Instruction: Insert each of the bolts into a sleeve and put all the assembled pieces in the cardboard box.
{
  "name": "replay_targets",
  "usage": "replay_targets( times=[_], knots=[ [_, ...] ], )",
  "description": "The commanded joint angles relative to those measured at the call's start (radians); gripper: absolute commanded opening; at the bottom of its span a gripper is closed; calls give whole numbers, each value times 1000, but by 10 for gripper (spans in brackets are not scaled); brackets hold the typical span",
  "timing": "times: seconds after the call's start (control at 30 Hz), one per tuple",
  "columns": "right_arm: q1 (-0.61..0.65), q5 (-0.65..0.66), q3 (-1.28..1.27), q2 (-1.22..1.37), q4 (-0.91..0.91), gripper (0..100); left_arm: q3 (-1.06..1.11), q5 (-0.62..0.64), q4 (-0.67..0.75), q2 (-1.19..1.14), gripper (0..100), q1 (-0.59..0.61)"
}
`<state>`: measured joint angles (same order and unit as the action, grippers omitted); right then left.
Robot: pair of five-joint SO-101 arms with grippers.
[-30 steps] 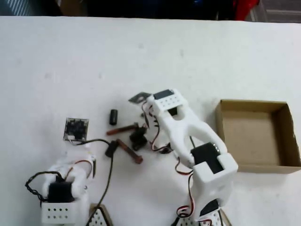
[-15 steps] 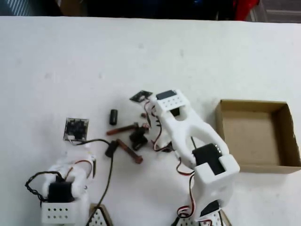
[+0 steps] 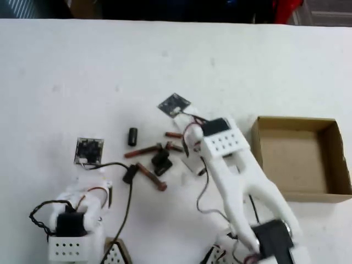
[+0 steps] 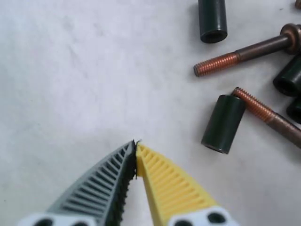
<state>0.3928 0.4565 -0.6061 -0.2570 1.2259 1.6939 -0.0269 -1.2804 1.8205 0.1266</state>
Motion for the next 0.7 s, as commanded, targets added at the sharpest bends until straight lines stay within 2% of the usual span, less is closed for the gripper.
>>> replay_targets(
  times=[0.0, 0.2, 0.3, 0.67],
  knots=[
    [-7, -6, -103, -160, -91, 138, -2, 11, -8, 5, 23, 4],
    [-7, -2, -302, -171, -357, 135, -2, 11, -8, 5, 23, 4],
    [-7, -3, -361, -171, -433, 135, -2, 11, -8, 5, 23, 4],
    [-5, -5, -371, -119, -446, 135, -2, 11, -8, 5, 23, 4]
  ],
)
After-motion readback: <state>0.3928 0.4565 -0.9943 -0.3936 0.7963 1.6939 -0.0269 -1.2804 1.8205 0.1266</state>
